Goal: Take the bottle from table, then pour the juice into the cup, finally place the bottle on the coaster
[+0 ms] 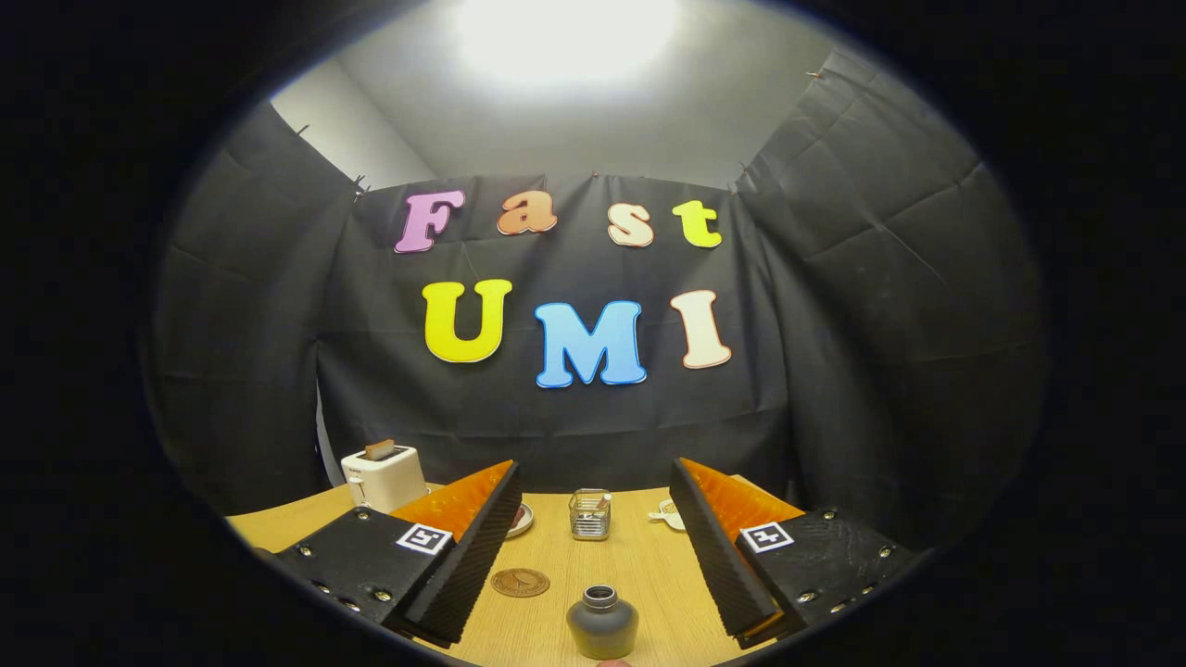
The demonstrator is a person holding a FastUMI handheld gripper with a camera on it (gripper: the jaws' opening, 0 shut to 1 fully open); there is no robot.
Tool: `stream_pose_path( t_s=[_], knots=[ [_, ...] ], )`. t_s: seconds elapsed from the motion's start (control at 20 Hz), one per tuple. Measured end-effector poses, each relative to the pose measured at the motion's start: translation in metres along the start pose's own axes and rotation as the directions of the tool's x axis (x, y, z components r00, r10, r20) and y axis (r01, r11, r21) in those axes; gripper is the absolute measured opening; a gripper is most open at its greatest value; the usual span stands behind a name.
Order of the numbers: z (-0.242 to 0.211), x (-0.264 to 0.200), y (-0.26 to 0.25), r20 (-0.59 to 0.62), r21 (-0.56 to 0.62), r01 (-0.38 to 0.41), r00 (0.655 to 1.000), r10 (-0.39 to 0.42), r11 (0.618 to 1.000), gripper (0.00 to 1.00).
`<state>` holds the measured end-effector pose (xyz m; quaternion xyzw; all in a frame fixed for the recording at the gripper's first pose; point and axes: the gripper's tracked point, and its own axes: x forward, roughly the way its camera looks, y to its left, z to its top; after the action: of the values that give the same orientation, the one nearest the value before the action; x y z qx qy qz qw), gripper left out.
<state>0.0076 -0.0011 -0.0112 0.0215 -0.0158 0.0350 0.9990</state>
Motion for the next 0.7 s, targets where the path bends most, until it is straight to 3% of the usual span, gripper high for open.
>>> stream_pose_path(
  t_s=[0.7],
  knots=[
    [-0.064, -0.001, -0.007, -0.076, -0.011, -0.027, 0.997, 0.026, 1.000, 0.98]
  ],
)
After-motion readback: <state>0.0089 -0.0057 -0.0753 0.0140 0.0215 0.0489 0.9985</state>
